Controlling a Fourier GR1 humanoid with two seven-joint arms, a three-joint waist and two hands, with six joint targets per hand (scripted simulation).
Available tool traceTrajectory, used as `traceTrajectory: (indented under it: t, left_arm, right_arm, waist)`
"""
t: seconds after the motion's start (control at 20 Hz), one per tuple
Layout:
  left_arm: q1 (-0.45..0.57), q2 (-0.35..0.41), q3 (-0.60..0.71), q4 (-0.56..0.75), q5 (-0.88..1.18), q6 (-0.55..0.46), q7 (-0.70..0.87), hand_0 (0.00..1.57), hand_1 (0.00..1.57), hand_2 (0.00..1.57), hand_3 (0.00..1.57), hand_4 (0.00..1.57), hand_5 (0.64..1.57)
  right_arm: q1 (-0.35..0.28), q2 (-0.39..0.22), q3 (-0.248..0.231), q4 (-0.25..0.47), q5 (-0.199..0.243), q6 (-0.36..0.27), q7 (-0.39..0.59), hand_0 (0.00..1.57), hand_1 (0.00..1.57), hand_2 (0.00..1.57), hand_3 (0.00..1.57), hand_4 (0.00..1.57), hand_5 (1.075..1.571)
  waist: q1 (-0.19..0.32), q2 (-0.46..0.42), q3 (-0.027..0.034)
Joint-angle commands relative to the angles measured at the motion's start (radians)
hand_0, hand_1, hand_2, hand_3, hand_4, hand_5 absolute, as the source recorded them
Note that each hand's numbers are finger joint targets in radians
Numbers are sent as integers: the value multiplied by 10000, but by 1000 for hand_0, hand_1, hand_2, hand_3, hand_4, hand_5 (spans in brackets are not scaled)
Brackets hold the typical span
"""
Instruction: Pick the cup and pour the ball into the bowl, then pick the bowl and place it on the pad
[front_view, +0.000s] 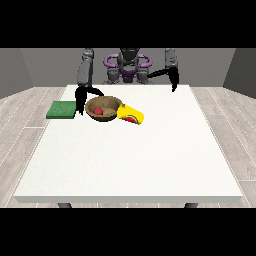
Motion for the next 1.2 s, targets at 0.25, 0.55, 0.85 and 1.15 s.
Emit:
traceTrajectory:
  t: [0.25, 0.55, 0.85, 1.15]
  left_arm:
    - [311, 347, 214, -1474, 163, -607, 731, 0, 0, 0, 0, 0, 1566]
    - [586, 284, 268, -1534, -40, -624, 552, 0, 0, 0, 0, 0, 1566]
    - [-77, 490, 302, -1841, 159, -931, 373, 0, 0, 0, 0, 470, 1564]
    - [36, 333, 41, -1635, 347, -1347, 612, 0, 0, 0, 0, 762, 1507]
  right_arm:
    - [-533, -747, -319, 2387, -99, 534, -1519, 0, 0, 0, 0, 116, 1563]
    - [-966, 31, 112, 3033, 38, 246, -2086, 0, 0, 0, 0, 139, 1565]
    - [-218, -746, 186, 3485, 1102, -2613, -705, 1571, 1571, 1571, 1088, 850, 1505]
    - [-395, -1265, 898, 3275, 2389, -4719, 667, 1571, 1571, 1571, 1397, 916, 1565]
  waist:
    - [255, 435, 12]
    - [-30, 515, 8]
    - [702, 1361, -36]
    - [1406, 494, -49]
